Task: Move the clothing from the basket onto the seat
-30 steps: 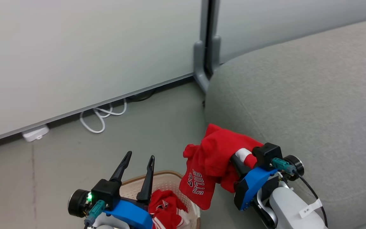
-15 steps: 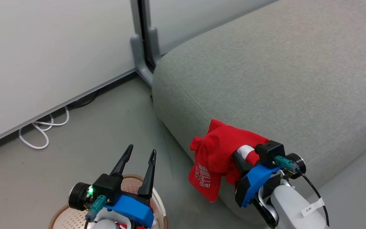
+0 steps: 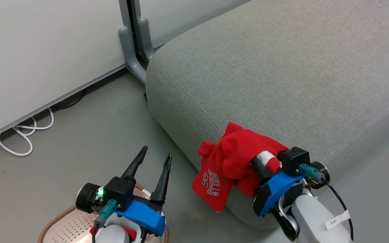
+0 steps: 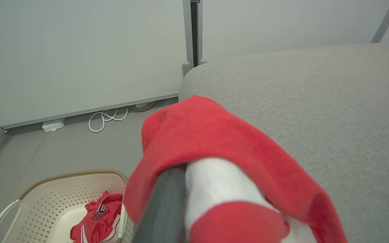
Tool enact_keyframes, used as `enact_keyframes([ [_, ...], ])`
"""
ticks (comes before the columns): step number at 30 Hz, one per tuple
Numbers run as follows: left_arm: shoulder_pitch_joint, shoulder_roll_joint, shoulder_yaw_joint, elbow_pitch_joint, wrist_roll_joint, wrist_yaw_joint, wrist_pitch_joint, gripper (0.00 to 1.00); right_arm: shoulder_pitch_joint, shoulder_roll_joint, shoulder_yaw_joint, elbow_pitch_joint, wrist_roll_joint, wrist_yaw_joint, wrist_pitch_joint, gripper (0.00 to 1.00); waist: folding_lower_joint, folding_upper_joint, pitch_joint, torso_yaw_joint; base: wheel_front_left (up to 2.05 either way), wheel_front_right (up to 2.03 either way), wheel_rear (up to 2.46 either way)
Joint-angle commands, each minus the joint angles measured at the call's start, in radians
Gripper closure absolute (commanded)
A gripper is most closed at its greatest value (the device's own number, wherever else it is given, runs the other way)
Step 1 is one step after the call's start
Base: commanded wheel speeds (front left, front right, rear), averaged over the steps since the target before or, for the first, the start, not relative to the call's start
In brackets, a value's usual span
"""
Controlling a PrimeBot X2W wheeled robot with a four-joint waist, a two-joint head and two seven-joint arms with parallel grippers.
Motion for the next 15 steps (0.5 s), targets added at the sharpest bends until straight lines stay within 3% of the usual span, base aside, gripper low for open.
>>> enact_keyframes([
  [1,-0.016,0.007,-0.001,0.0,-0.006,-0.001,-0.003,0.0,0.012,0.0,-0.002,-0.007,0.003,0.0,-0.006,1.0,-0.0001,-0.0001,0.001,0.0,0.0,0.0,0.0],
  [15,-0.001,0.028,0.012,-0.027,0.005,-0.001,-0.003,0.0,-0.073,0.0,-0.034,-0.018,0.045,0.0,-0.009,1.0,-0.0001,-0.0001,0.032,-0.002,0.0,0.0,0.0],
])
